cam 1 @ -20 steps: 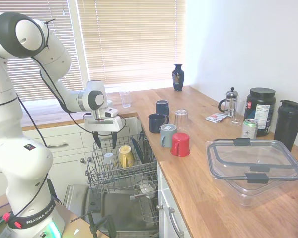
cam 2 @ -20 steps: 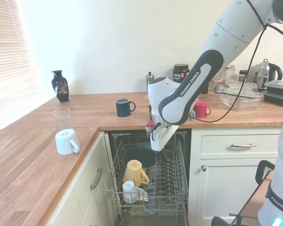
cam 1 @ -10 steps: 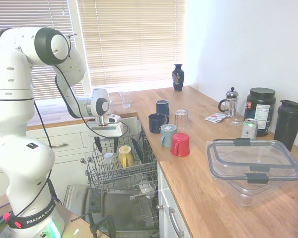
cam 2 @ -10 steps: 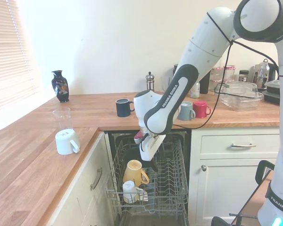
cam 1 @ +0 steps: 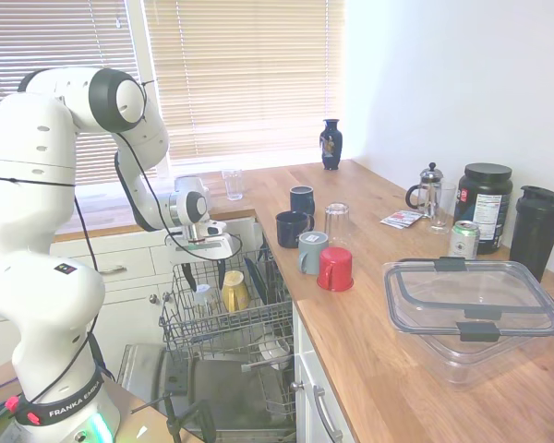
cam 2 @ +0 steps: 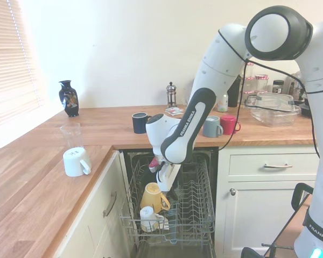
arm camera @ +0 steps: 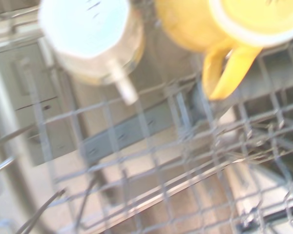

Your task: Unload a mug from dishwasher

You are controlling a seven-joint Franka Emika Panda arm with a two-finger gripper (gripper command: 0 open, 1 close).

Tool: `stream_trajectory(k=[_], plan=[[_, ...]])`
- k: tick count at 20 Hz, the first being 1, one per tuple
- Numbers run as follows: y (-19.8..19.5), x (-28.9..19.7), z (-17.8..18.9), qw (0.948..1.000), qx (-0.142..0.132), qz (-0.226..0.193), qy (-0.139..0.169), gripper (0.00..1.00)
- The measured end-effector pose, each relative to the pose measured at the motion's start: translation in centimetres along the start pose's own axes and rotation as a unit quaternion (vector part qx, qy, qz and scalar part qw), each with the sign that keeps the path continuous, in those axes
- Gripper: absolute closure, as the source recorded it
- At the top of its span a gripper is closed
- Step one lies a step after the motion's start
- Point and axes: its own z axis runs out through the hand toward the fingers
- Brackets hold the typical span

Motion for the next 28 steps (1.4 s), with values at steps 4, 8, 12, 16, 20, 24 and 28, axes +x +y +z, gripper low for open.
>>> stream_trajectory(k=[4, 8, 12, 16, 20, 24, 28], plan=[[-2.4, -0.4, 1.3, 0.9999, -0.005, -0.013, -0.004, 0.0], [-4.6, -1.1, 2.0, 0.9997, -0.001, -0.023, -0.012, 0.0], [-6.8, -1.9, 2.3, 0.9986, 0.008, -0.047, -0.021, 0.0], [-7.5, -1.4, 3.5, 0.9969, 0.006, -0.074, -0.025, 0.0], [-7.9, -0.4, 5.4, 0.9945, 0.004, -0.099, -0.033, 0.0], [-8.8, 1.2, 6.8, 0.992, 0.008, -0.121, -0.035, 0.0], [-8.8, 3.3, 7.2, 0.9908, 0.005, -0.131, -0.031, 0.0]])
